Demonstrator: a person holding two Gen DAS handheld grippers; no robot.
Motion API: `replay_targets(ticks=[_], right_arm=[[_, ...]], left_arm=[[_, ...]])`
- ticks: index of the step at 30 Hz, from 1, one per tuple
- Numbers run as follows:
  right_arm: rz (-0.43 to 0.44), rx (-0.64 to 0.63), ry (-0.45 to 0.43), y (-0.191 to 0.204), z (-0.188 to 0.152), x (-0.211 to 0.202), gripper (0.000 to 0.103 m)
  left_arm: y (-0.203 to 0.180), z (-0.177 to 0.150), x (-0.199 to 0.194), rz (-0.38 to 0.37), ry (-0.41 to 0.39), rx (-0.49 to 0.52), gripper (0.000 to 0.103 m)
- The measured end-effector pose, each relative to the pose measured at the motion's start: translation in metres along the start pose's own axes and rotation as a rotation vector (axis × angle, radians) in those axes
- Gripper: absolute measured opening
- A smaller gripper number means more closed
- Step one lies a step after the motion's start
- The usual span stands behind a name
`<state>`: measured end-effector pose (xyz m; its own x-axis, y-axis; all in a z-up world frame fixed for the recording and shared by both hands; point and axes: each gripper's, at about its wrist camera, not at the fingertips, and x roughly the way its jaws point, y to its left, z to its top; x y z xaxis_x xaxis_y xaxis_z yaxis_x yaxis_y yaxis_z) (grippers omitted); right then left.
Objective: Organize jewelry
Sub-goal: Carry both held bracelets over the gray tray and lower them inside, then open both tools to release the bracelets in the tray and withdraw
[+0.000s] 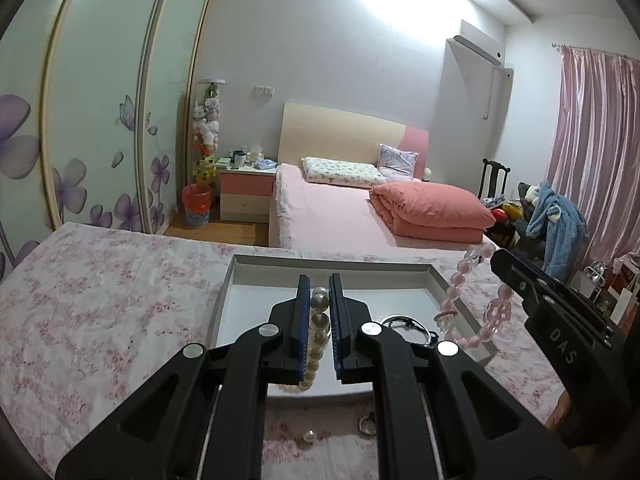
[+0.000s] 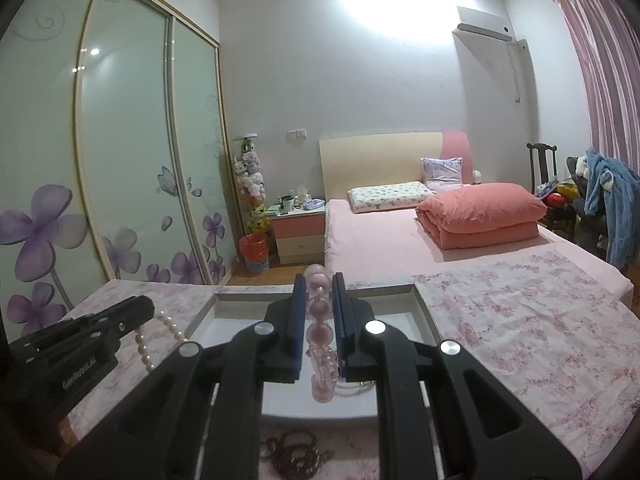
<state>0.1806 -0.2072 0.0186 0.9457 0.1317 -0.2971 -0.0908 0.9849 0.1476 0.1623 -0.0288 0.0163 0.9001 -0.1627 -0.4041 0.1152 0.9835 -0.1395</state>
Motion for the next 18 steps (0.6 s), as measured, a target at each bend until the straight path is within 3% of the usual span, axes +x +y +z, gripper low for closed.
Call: replay_targets(ticks=[18], right_arm=[[0.021, 0.058, 0.161, -0.014, -0.017, 0.091, 0.014]], left_arm=[[-0.004, -0.007, 0.070, 0.010, 0.122, -0.015, 0.010]])
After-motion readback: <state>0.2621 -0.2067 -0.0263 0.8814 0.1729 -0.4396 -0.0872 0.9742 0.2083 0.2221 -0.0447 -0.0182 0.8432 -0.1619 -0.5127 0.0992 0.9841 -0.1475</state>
